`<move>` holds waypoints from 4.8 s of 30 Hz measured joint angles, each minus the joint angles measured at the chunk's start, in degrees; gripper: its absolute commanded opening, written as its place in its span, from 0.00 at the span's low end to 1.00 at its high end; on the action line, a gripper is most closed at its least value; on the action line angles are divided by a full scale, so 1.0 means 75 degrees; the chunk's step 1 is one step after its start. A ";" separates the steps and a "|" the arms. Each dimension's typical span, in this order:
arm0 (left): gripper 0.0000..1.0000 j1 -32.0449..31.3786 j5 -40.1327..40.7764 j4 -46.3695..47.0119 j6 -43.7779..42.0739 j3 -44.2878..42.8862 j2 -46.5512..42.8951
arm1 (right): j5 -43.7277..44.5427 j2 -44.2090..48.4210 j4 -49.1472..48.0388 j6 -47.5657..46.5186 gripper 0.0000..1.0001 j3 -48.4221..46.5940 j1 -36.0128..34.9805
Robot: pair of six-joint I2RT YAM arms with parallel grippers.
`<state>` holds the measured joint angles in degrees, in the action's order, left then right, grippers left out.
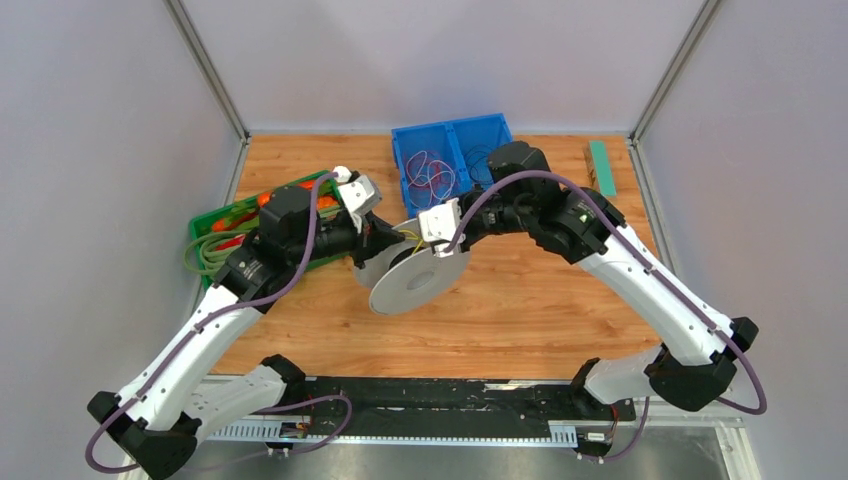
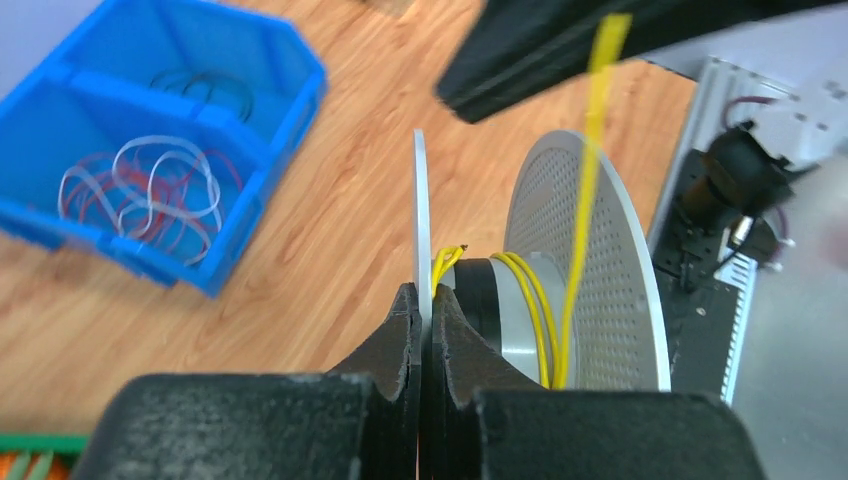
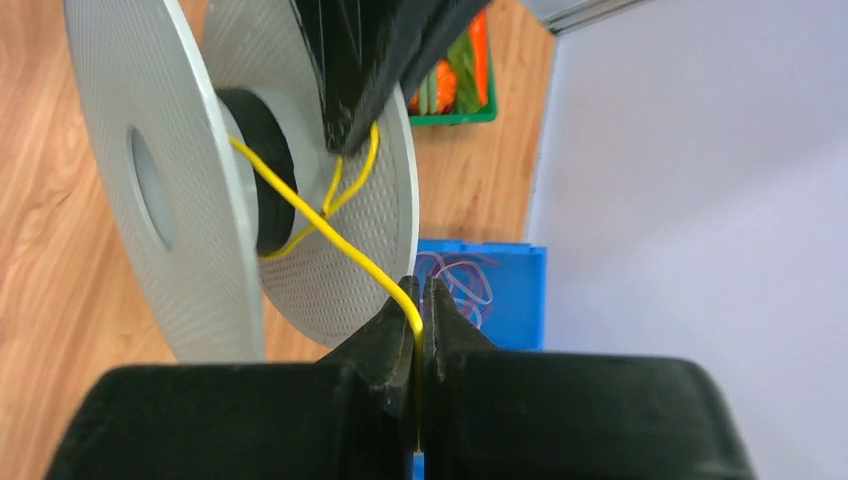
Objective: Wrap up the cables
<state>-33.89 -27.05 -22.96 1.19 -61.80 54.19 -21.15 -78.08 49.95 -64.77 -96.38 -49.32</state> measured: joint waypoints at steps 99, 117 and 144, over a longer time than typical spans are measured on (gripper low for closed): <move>0.00 0.1338 0.0758 0.2923 0.6921 0.0766 0.1591 | -0.1821 0.4208 -0.5359 1.2109 0.00 0.8032 0.3704; 0.00 0.0548 0.1906 0.4357 0.9043 0.1842 0.4188 | -0.0644 0.3654 -0.6417 1.4866 0.00 0.9751 0.3704; 0.19 -0.0184 0.3844 0.5155 1.0279 0.2046 0.5455 | -0.0306 0.0667 -0.7259 1.5629 0.00 0.9060 0.3713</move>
<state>-35.27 1.78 15.70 78.28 -46.46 95.11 -23.44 -73.08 -4.49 52.45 -28.42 -21.47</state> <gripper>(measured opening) 0.149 0.011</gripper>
